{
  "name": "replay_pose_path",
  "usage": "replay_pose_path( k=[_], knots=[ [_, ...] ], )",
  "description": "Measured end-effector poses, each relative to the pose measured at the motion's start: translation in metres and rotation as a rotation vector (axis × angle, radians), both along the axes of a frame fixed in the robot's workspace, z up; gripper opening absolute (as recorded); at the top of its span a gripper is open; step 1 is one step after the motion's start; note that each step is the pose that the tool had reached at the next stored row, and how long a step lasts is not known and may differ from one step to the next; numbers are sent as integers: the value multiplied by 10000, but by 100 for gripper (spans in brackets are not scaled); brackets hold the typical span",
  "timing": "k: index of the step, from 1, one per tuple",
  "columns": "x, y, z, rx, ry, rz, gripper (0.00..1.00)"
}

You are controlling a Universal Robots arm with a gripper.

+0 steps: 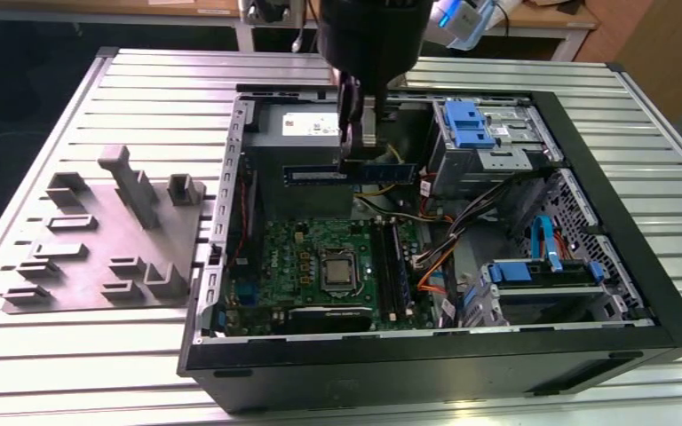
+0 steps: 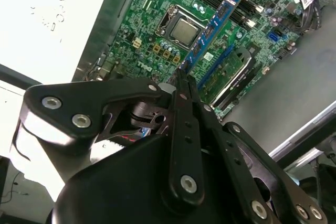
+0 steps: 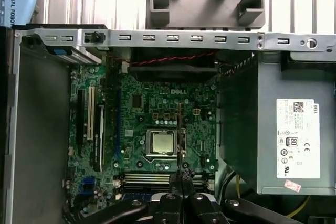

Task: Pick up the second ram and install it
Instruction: 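Pick up the second ram and move it above second insertion slot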

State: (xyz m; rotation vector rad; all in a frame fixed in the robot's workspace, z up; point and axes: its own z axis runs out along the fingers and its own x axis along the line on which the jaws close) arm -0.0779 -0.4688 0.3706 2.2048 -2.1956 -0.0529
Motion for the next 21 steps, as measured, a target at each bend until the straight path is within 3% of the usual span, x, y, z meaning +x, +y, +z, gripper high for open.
replay_pose_path(
  k=[10,21],
  knots=[
    [38,-29,-174,0,40,0,11],
    [53,-92,-372,2,55,0,11]
  ],
)
